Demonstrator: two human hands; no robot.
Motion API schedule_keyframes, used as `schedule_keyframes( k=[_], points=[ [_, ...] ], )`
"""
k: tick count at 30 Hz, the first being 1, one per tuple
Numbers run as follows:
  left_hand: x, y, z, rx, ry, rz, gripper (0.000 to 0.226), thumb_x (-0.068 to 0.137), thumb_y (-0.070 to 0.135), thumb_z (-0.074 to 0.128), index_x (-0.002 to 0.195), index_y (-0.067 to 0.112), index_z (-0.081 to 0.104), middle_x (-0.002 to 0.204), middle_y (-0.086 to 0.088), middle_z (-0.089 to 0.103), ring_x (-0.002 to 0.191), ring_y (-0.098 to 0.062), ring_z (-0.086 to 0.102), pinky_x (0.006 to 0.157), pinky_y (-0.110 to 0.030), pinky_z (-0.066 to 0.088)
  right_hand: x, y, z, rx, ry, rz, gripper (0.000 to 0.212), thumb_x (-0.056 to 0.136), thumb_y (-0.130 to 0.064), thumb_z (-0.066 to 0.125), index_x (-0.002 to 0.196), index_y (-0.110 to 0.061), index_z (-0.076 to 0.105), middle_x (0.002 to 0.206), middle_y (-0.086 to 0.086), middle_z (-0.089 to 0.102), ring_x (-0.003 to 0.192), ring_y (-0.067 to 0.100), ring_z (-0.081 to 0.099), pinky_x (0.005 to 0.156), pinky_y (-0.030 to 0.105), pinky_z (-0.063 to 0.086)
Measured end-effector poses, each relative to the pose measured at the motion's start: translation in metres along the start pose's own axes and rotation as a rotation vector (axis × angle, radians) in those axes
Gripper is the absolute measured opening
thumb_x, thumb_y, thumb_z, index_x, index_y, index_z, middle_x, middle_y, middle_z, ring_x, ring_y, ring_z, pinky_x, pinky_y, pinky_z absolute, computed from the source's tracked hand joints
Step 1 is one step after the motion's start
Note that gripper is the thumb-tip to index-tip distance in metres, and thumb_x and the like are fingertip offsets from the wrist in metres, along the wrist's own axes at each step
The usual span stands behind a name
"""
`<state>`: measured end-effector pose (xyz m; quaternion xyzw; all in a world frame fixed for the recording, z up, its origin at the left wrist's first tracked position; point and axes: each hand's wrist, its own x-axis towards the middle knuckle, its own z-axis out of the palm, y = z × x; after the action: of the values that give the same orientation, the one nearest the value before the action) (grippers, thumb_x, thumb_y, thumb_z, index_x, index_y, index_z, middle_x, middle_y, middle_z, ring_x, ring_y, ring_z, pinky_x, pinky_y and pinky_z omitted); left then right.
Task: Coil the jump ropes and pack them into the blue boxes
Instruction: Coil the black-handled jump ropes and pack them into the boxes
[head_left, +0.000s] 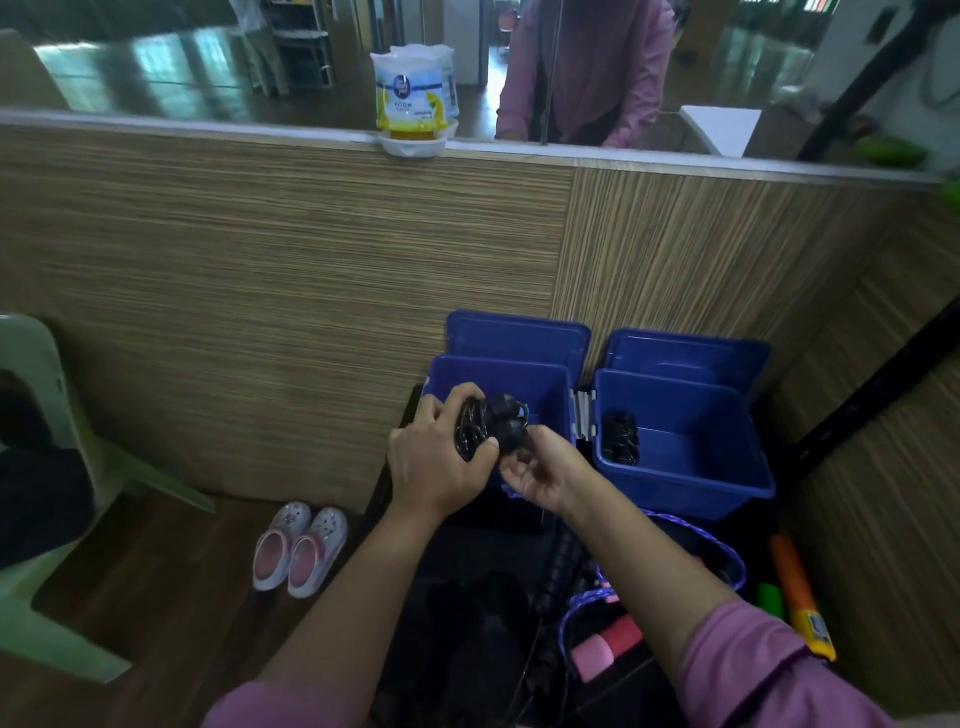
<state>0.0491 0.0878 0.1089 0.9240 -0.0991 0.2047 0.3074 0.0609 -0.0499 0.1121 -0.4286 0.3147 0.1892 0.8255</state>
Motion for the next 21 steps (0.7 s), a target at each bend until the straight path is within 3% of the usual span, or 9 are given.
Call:
schedule_keyframes(
  k=[3,6,8,9,11,14,16,19,21],
  points=[
    [0.001,0.002,0.005,-0.025,-0.008,-0.019,0.051,0.069,0.053,0.043,0.116,0.034,0.049,0.091,0.004,0.053,0.076,-0.022,0.060,0.066,-0.034,0.047,0.006,-0.004,-0.005,-0.165,0.061,-0.022,0.007,0.090,-0.008,0.049,0.091,-0.009,0.056,0.068,0.002,0.051,0.052,0.011,0.046,0.041,0.020,0.045],
    [0.005,0.006,0.012,-0.117,0.007,-0.164,0.055,0.070,0.056,0.036,0.117,0.030,0.050,0.095,0.000,0.055,0.081,-0.025,0.059,0.071,-0.034,0.044,0.006,-0.006,-0.010,-0.359,0.104,-0.078,0.004,0.084,-0.016,0.061,0.085,-0.012,0.062,0.065,0.001,0.055,0.048,0.012,0.048,0.048,0.024,0.040],
    [0.010,0.010,0.019,-0.156,-0.008,-0.282,0.055,0.073,0.060,0.035,0.118,0.031,0.046,0.102,-0.004,0.057,0.090,-0.027,0.059,0.080,-0.041,0.047,0.010,-0.003,-0.011,-0.247,-0.003,-0.110,0.016,0.090,-0.020,0.059,0.101,-0.010,0.064,0.095,0.005,0.066,0.081,0.022,0.065,0.065,0.033,0.052],
    [0.013,0.012,0.024,-0.179,-0.031,-0.357,0.052,0.077,0.061,0.038,0.120,0.031,0.043,0.108,-0.007,0.058,0.096,-0.029,0.058,0.087,-0.045,0.046,0.012,-0.001,-0.010,-0.179,-0.061,-0.143,0.023,0.094,-0.022,0.054,0.111,-0.008,0.063,0.109,0.007,0.067,0.098,0.028,0.064,0.075,0.039,0.055],
    [0.020,0.018,0.034,-0.276,-0.090,-0.540,0.047,0.088,0.057,0.043,0.126,0.028,0.037,0.121,-0.011,0.055,0.108,-0.032,0.055,0.097,-0.050,0.040,0.016,0.004,-0.005,-0.130,-0.136,-0.230,0.032,0.098,-0.025,0.047,0.120,-0.007,0.060,0.119,0.013,0.065,0.104,0.029,0.061,0.086,0.046,0.051],
    [0.026,0.022,0.046,-0.498,-0.151,-0.710,0.045,0.097,0.046,0.041,0.133,0.022,0.034,0.136,-0.012,0.045,0.118,-0.031,0.049,0.107,-0.051,0.030,0.013,0.008,0.001,-0.281,-0.104,-0.374,0.020,0.095,-0.017,0.049,0.103,-0.011,0.066,0.089,0.008,0.070,0.077,0.018,0.064,0.063,0.028,0.049],
    [0.029,0.021,0.049,-0.600,-0.176,-0.744,0.037,0.098,0.042,0.038,0.131,0.025,0.036,0.137,-0.013,0.042,0.115,-0.029,0.048,0.108,-0.050,0.030,0.017,0.011,-0.003,-0.305,-0.075,-0.413,0.014,0.093,-0.013,0.054,0.100,-0.014,0.065,0.082,0.003,0.070,0.073,0.015,0.066,0.059,0.025,0.049],
    [0.029,0.016,0.056,-0.698,-0.231,-0.708,0.030,0.101,0.028,0.037,0.130,0.024,0.040,0.137,-0.015,0.041,0.102,-0.020,0.043,0.094,-0.032,0.034,0.027,0.014,-0.014,-0.308,-0.077,-0.479,0.028,0.086,-0.008,0.063,0.113,-0.013,0.061,0.106,0.008,0.070,0.100,0.022,0.067,0.087,0.034,0.053],
    [0.026,0.015,0.062,-0.719,-0.288,-0.639,0.036,0.099,0.018,0.041,0.135,0.024,0.039,0.136,-0.014,0.041,0.103,-0.018,0.045,0.085,-0.027,0.034,0.029,0.013,-0.022,-0.386,-0.032,-0.535,0.044,0.083,-0.002,0.067,0.123,-0.014,0.056,0.115,0.007,0.068,0.106,0.019,0.065,0.096,0.033,0.050]
  ],
)
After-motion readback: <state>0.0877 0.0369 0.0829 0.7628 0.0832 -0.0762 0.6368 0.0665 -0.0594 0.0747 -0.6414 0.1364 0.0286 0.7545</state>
